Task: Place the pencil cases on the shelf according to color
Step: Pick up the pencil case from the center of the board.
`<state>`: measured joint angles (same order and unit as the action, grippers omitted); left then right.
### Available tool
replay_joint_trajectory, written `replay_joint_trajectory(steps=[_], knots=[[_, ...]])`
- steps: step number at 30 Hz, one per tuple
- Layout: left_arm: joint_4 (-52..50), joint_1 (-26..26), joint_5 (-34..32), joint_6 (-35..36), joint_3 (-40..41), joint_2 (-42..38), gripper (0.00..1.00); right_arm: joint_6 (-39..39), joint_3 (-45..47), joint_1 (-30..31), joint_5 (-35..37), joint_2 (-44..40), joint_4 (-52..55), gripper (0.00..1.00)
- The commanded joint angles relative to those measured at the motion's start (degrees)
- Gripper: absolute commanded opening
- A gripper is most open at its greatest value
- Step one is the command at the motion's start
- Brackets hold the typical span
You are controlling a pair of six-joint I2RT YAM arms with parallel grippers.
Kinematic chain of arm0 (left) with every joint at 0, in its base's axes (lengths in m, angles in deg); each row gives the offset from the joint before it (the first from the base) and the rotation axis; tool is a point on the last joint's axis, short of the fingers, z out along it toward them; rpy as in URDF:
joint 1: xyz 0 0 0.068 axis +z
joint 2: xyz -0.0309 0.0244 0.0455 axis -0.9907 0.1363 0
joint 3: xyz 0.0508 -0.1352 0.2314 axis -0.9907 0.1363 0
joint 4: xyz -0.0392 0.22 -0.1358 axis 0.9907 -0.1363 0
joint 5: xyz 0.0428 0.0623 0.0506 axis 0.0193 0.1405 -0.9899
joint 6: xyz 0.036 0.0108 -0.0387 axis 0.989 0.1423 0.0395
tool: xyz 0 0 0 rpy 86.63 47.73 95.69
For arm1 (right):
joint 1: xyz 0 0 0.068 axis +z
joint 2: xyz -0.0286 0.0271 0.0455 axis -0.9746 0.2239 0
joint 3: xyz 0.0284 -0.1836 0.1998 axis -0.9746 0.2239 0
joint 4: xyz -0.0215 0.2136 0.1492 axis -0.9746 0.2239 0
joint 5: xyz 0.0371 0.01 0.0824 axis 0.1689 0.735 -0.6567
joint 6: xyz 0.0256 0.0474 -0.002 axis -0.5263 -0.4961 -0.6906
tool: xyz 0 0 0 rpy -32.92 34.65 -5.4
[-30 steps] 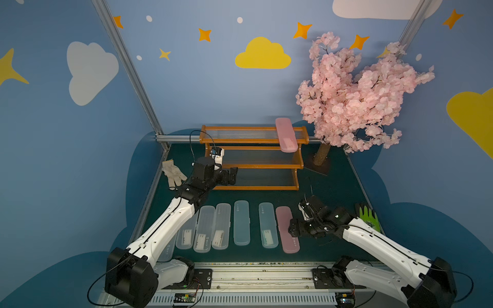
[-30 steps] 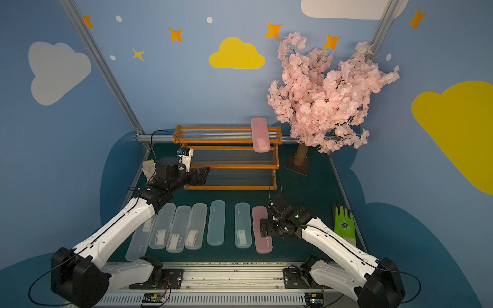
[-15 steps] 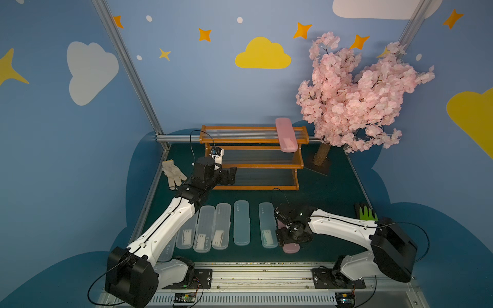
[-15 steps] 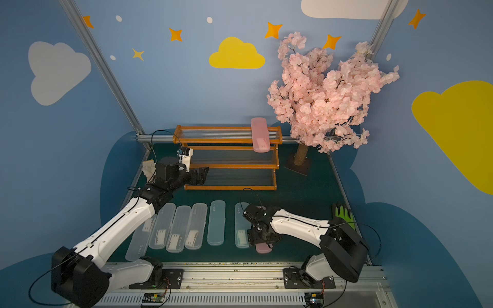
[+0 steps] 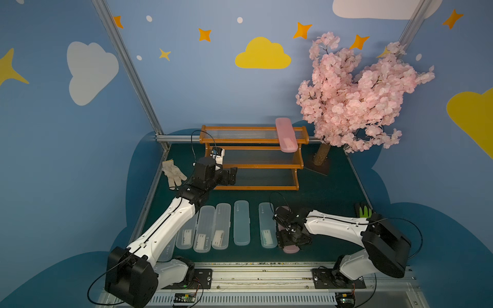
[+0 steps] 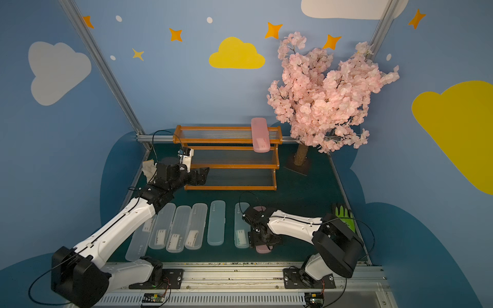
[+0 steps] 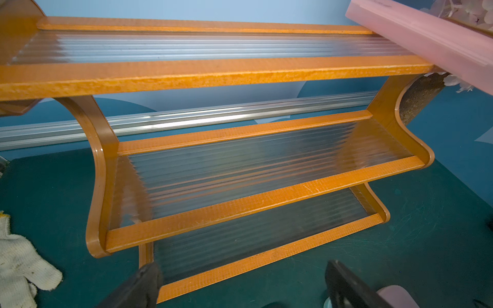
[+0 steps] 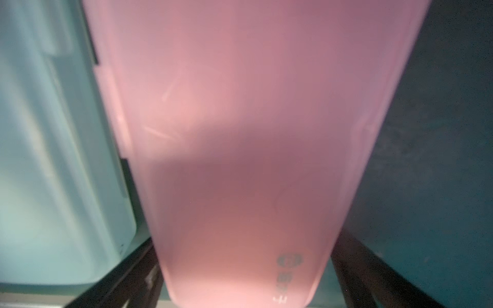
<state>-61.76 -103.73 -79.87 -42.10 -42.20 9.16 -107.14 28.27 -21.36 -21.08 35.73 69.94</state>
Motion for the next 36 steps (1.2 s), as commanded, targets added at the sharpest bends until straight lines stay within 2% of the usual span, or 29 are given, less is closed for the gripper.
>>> replay_joint_trajectory(steps=[1,7,11,18,25,30,33,36], knots=[[-0.1,-0.3,-0.8,0.9,-0.4,-0.2,1.0,-1.1,3.4,0.4,0.3,-0.9,0.4,0.97],[-0.1,-0.3,-1.2,1.1,-0.3,-0.2,1.0,-2.5,4.5,0.9,1.6,-3.0,0.1,0.9],[0.0,-0.4,-2.0,1.2,-0.2,-0.4,1.0,-3.3,4.4,1.8,3.9,-4.1,1.5,0.78],[-1.1,-0.3,-3.8,-0.2,-1.0,0.1,1.0,-3.6,0.4,2.1,8.2,-10.1,8.0,0.73],[-1.6,0.7,-4.6,-2.4,-2.3,-0.7,1.0,-1.3,-9.1,1.2,12.5,-15.2,13.9,0.69],[-1.3,3.6,3.7,-5.5,-9.0,1.7,1.0,0.3,-16.3,1.2,13.8,-16.0,13.9,0.68],[-1.4,5.3,6.3,-5.2,-13.8,5.4,1.0,2.0,-20.0,1.2,13.3,-15.9,13.4,0.67],[-0.6,6.9,7.9,-6.4,-14.8,8.2,1.0,4.2,-22.6,1.2,12.2,-15.1,11.9,0.67]])
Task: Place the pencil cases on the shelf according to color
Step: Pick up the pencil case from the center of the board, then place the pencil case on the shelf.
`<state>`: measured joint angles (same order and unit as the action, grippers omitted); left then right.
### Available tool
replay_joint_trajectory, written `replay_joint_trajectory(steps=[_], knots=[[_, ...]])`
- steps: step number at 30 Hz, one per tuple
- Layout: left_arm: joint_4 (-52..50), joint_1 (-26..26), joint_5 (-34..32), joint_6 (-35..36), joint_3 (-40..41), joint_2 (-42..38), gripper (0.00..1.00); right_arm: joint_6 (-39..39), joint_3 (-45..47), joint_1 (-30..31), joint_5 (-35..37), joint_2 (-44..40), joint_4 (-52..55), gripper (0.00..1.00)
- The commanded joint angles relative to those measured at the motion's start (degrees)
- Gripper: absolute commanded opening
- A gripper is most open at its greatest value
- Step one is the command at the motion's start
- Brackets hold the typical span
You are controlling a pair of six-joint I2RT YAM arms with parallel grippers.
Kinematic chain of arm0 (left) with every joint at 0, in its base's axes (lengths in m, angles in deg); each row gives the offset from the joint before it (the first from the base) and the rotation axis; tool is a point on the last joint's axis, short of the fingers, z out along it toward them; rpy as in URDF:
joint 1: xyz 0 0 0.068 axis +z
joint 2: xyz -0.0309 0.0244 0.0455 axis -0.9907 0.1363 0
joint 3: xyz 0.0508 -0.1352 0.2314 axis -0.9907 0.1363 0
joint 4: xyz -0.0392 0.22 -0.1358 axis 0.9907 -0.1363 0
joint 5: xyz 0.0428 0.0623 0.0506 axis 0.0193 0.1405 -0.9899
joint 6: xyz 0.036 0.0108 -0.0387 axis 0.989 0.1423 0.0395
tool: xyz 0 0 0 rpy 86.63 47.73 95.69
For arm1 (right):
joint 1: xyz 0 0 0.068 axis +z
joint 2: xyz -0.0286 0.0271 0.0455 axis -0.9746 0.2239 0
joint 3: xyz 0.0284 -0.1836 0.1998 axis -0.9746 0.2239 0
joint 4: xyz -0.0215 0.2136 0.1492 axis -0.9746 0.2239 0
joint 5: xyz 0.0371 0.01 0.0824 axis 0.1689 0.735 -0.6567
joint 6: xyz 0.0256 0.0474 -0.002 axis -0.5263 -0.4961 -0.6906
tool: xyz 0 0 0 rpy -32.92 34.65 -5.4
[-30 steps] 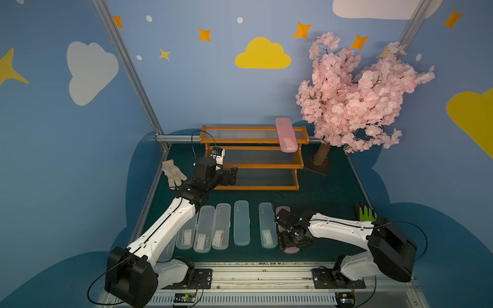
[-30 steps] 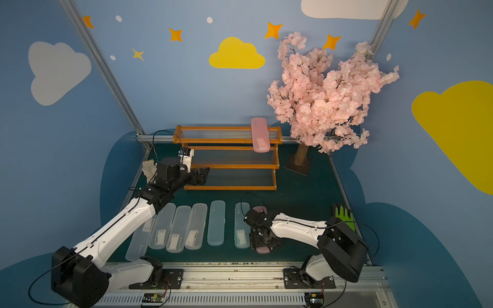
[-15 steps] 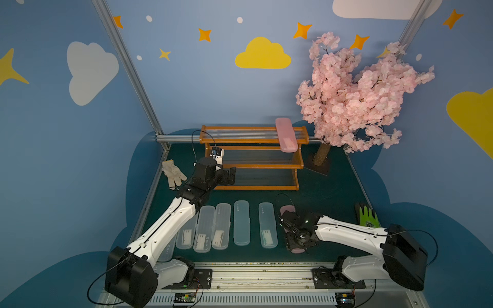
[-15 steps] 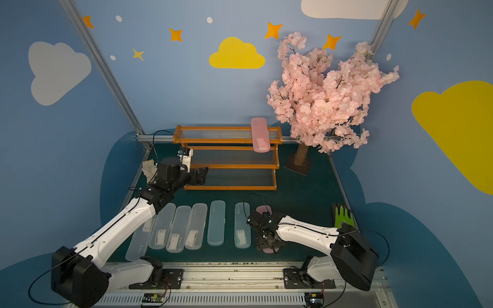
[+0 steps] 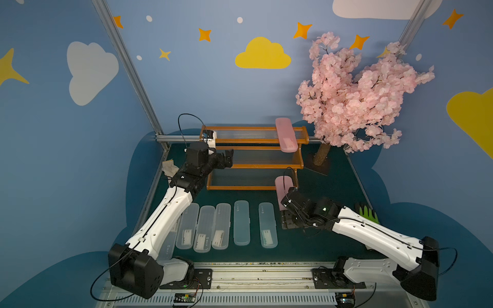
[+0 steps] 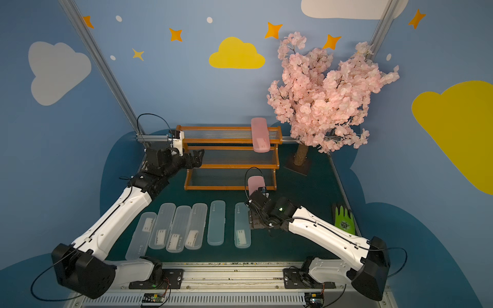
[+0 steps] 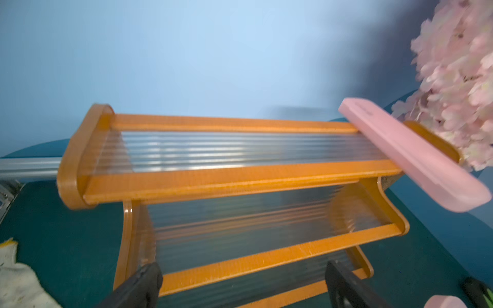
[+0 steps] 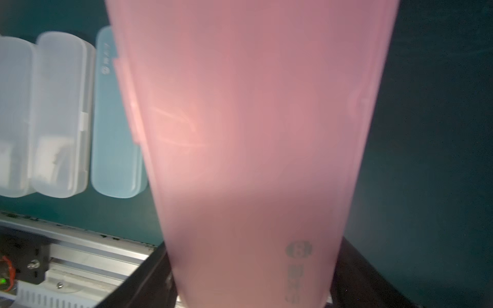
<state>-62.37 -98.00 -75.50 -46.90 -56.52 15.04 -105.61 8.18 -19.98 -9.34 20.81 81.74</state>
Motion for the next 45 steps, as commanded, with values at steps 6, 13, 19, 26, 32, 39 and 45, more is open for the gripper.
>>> replay_joint_trajectory(steps=[6,13,19,26,32,39,45], knots=[[3.1,2.7,5.5,-3.6,5.0,1.5,1.0,5.6,-8.3,0.0,-1.9,4.0,-0.8,0.67],[3.2,2.7,2.7,-2.9,7.4,-0.8,1.0,8.7,-16.4,0.5,-4.0,10.9,-1.1,0.67],[3.0,3.0,2.2,-3.0,7.5,-0.7,1.0,13.0,-23.6,0.5,-4.4,15.0,-3.9,0.67],[3.3,3.1,2.7,-3.4,7.8,-0.7,1.0,16.7,-30.7,-1.2,-7.3,18.8,-10.8,0.67],[3.4,3.0,2.8,-3.3,8.0,-1.4,1.0,18.7,-42.6,-3.2,-0.7,26.9,-6.9,0.66],[4.3,2.9,3.7,-4.3,8.6,-1.5,1.0,20.8,-58.9,-7.4,4.7,38.4,-4.0,0.65],[4.6,2.2,5.5,-4.3,8.7,-0.9,1.0,20.0,-67.7,-10.7,6.9,45.3,-2.7,0.66]])
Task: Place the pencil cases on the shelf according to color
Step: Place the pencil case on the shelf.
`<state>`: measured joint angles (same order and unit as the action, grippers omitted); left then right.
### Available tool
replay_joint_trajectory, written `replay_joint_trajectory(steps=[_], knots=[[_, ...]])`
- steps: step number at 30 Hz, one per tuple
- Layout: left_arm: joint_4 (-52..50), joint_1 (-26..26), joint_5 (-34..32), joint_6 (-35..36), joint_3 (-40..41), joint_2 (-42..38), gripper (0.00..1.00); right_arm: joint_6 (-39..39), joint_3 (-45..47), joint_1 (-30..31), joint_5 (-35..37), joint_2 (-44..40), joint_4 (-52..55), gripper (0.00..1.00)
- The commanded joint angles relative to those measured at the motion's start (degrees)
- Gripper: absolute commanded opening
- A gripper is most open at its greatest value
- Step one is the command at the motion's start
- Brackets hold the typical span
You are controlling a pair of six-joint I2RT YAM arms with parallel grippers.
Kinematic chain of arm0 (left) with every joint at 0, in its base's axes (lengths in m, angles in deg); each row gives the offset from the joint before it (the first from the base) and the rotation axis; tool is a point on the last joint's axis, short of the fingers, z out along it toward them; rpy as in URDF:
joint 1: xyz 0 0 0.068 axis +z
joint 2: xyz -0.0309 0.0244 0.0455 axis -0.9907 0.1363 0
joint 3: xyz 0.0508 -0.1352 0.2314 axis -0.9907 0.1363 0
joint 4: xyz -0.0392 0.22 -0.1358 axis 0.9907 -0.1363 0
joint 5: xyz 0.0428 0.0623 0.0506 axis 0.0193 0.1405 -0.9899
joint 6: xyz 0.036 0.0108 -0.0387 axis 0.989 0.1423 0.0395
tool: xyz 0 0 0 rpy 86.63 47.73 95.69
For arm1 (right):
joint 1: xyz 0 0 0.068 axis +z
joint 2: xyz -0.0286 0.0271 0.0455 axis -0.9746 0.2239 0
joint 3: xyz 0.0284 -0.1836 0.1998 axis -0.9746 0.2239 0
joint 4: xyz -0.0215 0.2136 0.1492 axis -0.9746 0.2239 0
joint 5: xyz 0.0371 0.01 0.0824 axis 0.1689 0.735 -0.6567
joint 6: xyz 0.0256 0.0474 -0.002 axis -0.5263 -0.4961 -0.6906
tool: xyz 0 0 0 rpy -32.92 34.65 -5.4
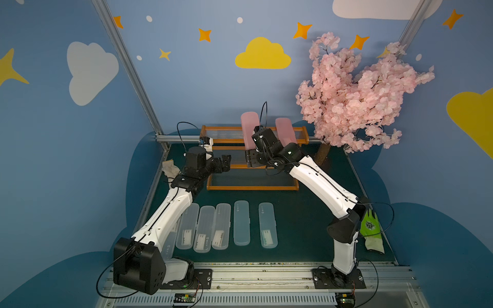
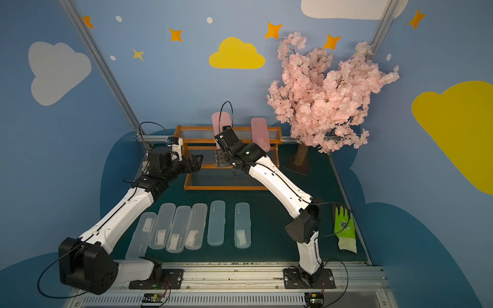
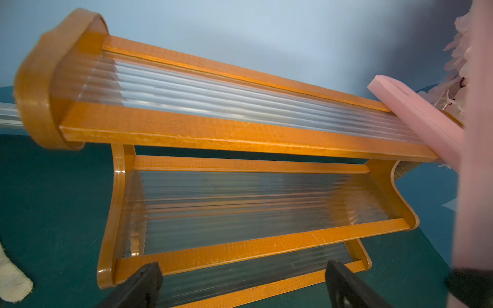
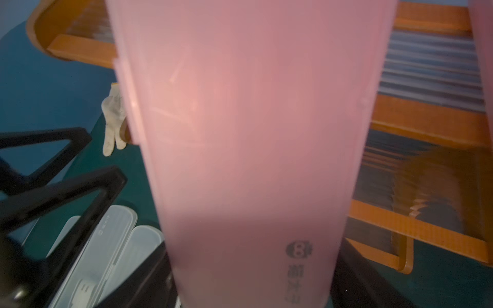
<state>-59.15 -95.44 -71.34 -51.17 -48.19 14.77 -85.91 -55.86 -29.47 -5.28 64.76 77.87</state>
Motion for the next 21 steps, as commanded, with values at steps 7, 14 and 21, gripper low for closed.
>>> replay_joint_trajectory(steps=[7,14,21], knots=[[1.2,-0.6,1.1,0.0,0.1,-0.6,1.0,-0.7,-8.6,-4.3,-0.3,5.5,1.4,0.69],[0.9,-1.0,3.4,-0.6,-0.4,0.4,1.0,-1.4,-11.5,-5.8,-1.3,8.0,1.1,0.74],[0.5,-1.2,4.2,-0.8,-0.9,1.2,1.0,-2.1,-12.9,-7.3,-4.0,8.8,1.1,0.82]])
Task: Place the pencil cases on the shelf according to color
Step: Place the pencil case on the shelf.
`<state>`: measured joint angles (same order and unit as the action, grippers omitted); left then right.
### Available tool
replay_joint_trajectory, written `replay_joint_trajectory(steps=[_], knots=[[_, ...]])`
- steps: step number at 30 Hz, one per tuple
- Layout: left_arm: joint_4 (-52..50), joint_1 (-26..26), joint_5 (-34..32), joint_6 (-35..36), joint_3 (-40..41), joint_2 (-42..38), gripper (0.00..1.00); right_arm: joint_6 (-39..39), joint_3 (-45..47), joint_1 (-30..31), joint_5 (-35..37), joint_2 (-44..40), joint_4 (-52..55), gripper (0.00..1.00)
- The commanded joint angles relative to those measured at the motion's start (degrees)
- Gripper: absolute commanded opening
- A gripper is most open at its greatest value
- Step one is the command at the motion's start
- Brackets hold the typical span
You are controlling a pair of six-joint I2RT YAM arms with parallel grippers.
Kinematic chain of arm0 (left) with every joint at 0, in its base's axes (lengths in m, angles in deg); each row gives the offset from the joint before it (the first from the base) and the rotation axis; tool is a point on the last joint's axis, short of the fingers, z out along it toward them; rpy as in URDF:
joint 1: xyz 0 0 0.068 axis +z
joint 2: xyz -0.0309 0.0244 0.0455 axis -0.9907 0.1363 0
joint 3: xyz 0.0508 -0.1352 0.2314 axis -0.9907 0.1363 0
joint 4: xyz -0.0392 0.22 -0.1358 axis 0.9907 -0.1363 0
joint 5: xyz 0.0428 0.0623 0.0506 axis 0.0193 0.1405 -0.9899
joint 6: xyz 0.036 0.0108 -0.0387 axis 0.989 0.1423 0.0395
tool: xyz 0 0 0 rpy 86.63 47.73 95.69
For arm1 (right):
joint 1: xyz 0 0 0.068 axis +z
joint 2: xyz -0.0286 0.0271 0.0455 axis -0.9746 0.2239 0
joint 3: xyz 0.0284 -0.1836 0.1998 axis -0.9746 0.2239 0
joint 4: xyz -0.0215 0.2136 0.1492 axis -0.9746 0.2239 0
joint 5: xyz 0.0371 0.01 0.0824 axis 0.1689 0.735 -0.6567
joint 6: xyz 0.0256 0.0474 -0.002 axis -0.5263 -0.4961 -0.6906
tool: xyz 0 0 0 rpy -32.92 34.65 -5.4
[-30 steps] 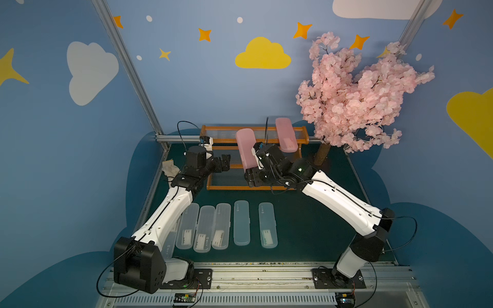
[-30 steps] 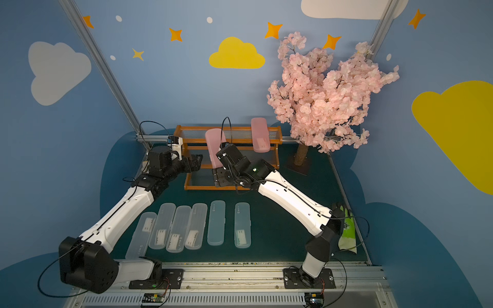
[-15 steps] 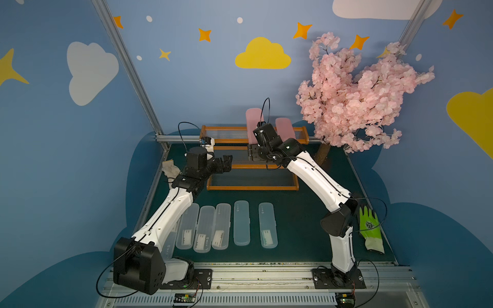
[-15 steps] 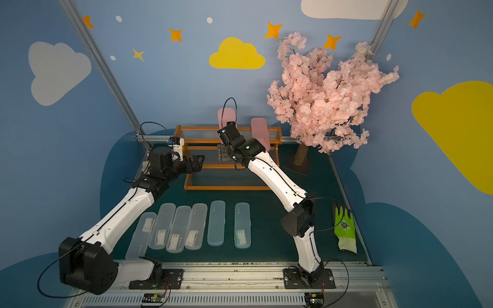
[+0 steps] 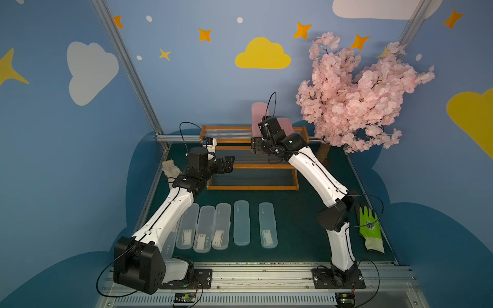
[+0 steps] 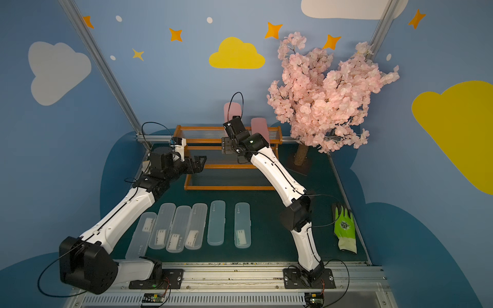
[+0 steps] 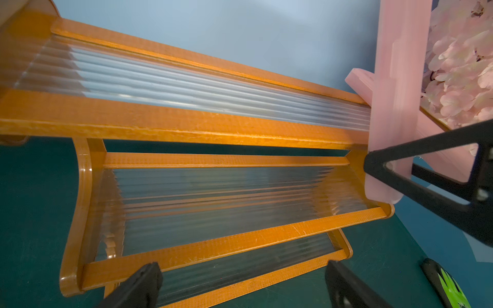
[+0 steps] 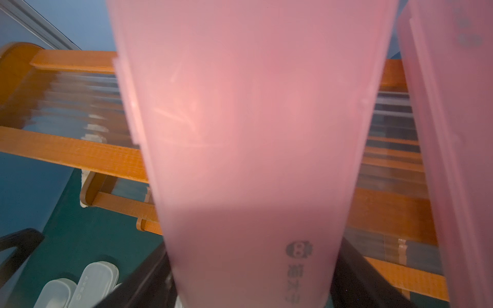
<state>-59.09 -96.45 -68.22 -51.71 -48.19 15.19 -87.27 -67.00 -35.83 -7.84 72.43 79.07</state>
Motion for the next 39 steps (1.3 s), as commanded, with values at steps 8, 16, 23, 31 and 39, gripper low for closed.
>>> replay_joint_trajectory(steps=[8,16,23,31,39], knots=[[0.0,-0.4,1.3,-0.2,-1.3,1.3,1.0,-1.1,-1.6,-1.2,-2.2,1.0,-0.1,0.92],[-0.1,-0.4,1.1,0.1,-1.3,1.5,1.0,-1.1,-1.6,-1.1,-5.3,0.2,-1.1,0.91],[-0.6,-0.4,0.3,0.5,-1.5,1.6,1.0,-0.5,-1.6,-0.9,-4.5,-2.9,-1.1,0.95],[3.1,-0.2,4.5,2.9,0.7,-0.9,1.0,2.7,0.0,-0.5,-8.7,-10.9,-1.7,0.97],[3.7,-3.5,4.6,4.8,1.6,-0.1,1.0,4.4,21.5,1.4,-6.6,-27.4,-7.8,0.97]])
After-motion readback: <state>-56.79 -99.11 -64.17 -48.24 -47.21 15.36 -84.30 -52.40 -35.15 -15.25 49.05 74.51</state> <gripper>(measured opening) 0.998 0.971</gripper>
